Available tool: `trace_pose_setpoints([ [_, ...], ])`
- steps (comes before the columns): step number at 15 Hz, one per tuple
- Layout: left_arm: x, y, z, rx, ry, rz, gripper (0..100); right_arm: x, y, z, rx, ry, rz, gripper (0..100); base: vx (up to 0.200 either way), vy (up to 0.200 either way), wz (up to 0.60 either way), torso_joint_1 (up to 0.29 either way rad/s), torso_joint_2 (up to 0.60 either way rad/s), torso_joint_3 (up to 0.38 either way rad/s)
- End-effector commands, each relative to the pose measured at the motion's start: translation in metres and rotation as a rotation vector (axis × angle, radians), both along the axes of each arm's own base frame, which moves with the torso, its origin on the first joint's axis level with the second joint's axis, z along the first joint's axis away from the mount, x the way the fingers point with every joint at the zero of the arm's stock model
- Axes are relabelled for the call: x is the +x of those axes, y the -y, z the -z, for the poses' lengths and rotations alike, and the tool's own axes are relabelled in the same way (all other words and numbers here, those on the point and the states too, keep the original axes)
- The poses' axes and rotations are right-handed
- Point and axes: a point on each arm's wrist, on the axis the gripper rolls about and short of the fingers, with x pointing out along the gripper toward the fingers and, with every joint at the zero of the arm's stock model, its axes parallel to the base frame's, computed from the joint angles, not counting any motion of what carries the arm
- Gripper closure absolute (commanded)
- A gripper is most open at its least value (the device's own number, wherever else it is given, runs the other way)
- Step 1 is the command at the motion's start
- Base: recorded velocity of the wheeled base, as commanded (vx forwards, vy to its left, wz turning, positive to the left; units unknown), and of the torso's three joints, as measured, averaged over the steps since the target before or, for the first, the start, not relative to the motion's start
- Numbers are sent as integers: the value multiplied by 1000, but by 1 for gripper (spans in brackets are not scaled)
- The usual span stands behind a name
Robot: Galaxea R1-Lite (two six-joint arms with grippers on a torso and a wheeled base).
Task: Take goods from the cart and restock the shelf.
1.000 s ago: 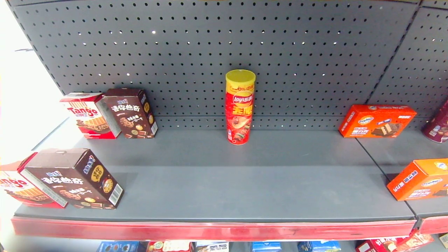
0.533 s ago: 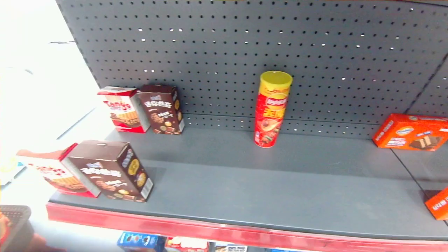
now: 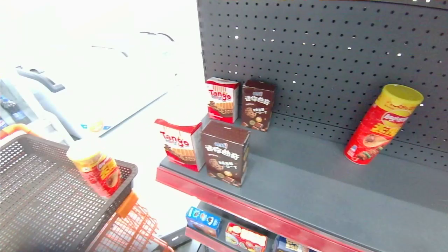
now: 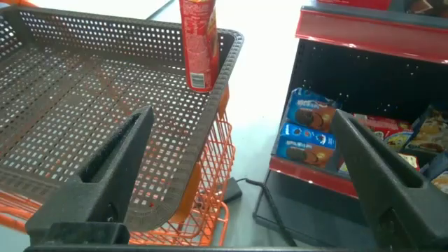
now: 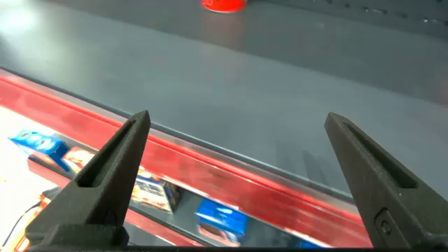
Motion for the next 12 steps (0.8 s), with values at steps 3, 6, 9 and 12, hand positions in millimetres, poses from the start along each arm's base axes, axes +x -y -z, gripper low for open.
trace_pose_setpoints([
  [3, 0, 0, 0, 0, -2, 0, 0, 0, 0, 0, 0, -1, 1, 0, 0, 0, 0, 0, 0, 0],
  [6, 0, 0, 0, 0, -2, 1, 0, 0, 0, 0, 0, -1, -1, 0, 0, 0, 0, 0, 0, 0],
  [9, 0, 0, 0, 5, -1, 5, 0, 0, 0, 0, 0, -3, 1, 0, 0, 0, 0, 0, 0, 0],
  [12, 0, 0, 0, 2, -3, 3, 0, 0, 0, 0, 0, -3, -1, 0, 0, 0, 0, 0, 0, 0],
])
